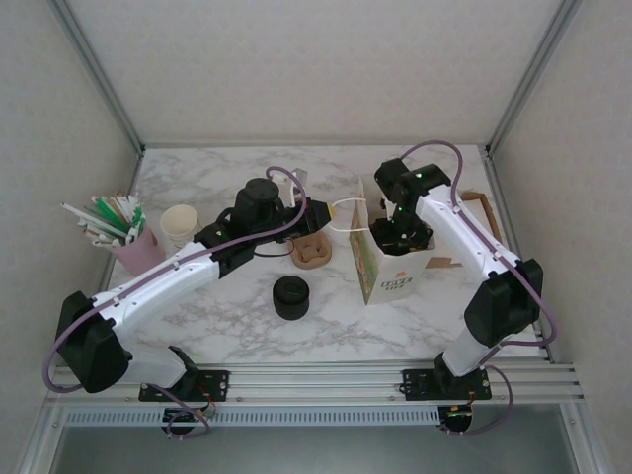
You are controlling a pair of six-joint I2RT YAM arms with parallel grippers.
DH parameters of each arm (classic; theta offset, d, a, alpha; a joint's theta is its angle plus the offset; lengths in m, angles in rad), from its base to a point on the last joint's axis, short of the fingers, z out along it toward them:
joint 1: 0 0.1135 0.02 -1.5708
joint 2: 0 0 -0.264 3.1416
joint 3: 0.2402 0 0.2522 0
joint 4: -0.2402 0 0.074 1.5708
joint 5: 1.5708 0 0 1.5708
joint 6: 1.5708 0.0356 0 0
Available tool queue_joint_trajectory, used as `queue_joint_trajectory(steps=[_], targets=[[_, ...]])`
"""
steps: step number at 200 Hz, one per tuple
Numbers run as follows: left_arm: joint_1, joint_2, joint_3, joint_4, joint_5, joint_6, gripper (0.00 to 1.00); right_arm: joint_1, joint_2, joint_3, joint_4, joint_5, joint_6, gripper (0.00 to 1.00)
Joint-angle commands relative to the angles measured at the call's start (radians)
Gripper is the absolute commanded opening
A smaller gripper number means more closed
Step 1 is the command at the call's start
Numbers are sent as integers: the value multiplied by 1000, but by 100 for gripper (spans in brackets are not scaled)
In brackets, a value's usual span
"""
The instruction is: Pack the takeout coffee
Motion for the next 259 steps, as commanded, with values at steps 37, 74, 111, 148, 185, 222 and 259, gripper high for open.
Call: queue_joint_trajectory(steps=[37, 74, 111, 148, 185, 222, 259], targets=[[-5, -4, 4, -10, -19, 7, 0, -11, 4, -20, -14, 8, -10, 67], [-5, 1, 5, -10, -17, 6, 0, -11, 8, -14, -27, 6, -11, 67], [-4, 2, 5, -9, -18, 6, 0, -12, 5, -8, -35, 6, -11, 67], [-5, 1, 5, -10, -21, 6, 0, -11, 5, -9, -35, 3, -13, 67], [-4, -1, 7, -11, -21, 6, 0, -12, 3, -9, -35, 4, -13, 67], [-4, 1, 7, -10, -21, 6, 0, -11, 2, -11, -39, 3, -13, 67], [-5, 4, 8, -10, -21, 4, 0, -11, 4, -10, -36, 3, -14, 67]])
